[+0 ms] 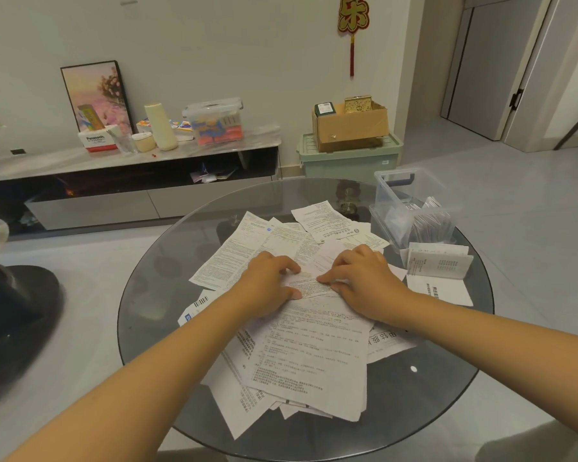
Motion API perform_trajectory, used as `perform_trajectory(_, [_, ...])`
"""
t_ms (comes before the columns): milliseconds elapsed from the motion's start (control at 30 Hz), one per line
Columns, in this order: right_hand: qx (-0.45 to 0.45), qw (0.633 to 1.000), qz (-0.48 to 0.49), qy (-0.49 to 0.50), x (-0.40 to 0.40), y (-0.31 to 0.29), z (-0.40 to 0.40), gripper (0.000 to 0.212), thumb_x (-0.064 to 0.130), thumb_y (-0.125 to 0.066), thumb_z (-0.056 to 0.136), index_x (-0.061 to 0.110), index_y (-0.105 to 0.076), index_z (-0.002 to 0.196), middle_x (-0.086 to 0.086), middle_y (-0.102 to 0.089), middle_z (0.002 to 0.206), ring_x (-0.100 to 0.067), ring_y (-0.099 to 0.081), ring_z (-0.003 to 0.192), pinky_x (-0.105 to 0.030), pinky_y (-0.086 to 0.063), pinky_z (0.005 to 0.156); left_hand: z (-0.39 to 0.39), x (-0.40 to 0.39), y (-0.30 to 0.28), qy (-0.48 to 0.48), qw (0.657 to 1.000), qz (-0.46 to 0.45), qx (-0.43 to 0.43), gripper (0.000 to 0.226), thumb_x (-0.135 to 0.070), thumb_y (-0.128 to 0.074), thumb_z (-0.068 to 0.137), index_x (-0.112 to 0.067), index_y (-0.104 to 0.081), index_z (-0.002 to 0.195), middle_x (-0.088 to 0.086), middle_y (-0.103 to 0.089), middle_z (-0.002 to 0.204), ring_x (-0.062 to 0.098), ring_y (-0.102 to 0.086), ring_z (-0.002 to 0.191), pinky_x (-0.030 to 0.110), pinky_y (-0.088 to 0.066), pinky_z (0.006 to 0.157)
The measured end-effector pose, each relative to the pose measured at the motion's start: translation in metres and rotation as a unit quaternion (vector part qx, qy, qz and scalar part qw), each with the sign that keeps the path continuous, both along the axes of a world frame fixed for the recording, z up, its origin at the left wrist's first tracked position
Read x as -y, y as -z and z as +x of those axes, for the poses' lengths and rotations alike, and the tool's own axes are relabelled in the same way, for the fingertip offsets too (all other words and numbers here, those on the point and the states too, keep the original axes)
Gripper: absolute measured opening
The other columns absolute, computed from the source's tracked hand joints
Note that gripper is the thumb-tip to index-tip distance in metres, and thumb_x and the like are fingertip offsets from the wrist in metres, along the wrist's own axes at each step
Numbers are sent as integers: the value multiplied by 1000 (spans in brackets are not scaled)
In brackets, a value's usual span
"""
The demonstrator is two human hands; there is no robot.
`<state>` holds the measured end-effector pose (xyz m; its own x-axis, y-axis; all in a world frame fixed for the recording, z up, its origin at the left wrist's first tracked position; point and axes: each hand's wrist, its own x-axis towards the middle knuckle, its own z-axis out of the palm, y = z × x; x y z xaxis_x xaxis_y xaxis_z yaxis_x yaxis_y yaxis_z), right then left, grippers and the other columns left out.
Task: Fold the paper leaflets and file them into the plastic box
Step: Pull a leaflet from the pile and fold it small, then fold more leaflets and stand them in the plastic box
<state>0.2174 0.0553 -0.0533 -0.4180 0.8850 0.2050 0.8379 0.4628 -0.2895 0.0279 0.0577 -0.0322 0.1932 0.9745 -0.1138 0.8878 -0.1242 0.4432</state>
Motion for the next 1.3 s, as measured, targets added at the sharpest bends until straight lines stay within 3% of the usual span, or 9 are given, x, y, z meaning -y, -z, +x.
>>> perform_trajectory(100, [21, 1000, 10, -18, 4, -2, 5, 33, 34, -43, 98, 37, -54, 129, 11, -52, 118, -13, -34, 112, -24, -15, 86, -2, 1, -1, 0, 999, 32, -8, 39, -32, -74, 78, -30, -57, 114, -6, -42, 109, 16, -46, 106, 33, -40, 98])
perform_trajectory(300, [-10, 999, 29, -13, 19, -1, 8, 34, 38, -50, 93, 32, -54, 127, 11, -51, 113, -9, -33, 110, -19, -15, 89, 2, 10, -2, 78, 988, 119, -53, 1, -23, -64, 87, -23, -64, 87, -11, -50, 86, 11, -48, 86, 26, -39, 89])
perform_trajectory(467, [-42, 999, -12, 23, 24, 0, 9, 42, 43, -58, 88, 31, -50, 127, 14, -44, 102, -4, -26, 99, -19, -18, 89, 9, 14, 1, 94, 988, 117, -33, 11, -36, -63, 87, -25, -62, 89, -12, -53, 88, 9, -52, 84, 20, -40, 74])
perform_trajectory(667, [-140, 984, -80, 72, 29, -7, 10, 11, 32, -65, 86, 31, -55, 92, 15, -52, 82, -10, -38, 97, -24, -27, 81, 15, 16, 5, 89, 991, 94, 27, 27, -48, -68, 79, -30, -61, 98, -12, -50, 95, 8, -51, 92, 26, -45, 83])
perform_trajectory(733, [-180, 976, -94, 72, 29, -8, 12, 12, 28, -64, 87, 32, -54, 81, 13, -56, 79, -12, -41, 99, -25, -29, 80, 18, 16, 5, 80, 991, 89, 52, 30, -46, -70, 78, -30, -61, 101, -13, -50, 98, 4, -51, 94, 21, -42, 83])
perform_trajectory(933, [-246, 966, -75, 30, 29, -12, 15, 22, 21, -65, 86, 38, -56, 75, 17, -56, 87, -7, -41, 100, -20, -32, 81, 28, 18, 1, 61, 986, 88, 128, 21, -39, -75, 76, -32, -60, 90, -18, -59, 90, -1, -56, 90, 16, -43, 79])
perform_trajectory(1133, [-240, 969, 12, 47, 28, -10, 21, 14, 24, -67, 85, 31, -57, 93, 12, -43, 103, -3, -35, 105, -6, -26, 88, 41, 19, 0, 65, 982, 104, 144, 9, -32, -67, 86, -26, -68, 80, -17, -63, 75, -3, -57, 76, 17, -43, 72])
perform_trajectory(1233, [-195, 980, 16, 34, 30, -10, 27, 25, 27, -62, 89, 28, -53, 112, 11, -49, 109, -5, -41, 106, -17, -35, 91, 48, 18, 1, 72, 983, 102, 137, 11, -31, -65, 88, -22, -68, 82, -12, -66, 74, 1, -58, 73, 22, -47, 71])
perform_trajectory(1300, [-161, 986, 6, 38, 32, -10, 32, 22, 32, -57, 91, 30, -57, 113, 10, -58, 105, -6, -47, 101, -23, -41, 85, 53, 17, 2, 83, 982, 98, 137, 12, -29, -63, 89, -19, -68, 84, -5, -68, 75, 10, -61, 74, 30, -50, 72])
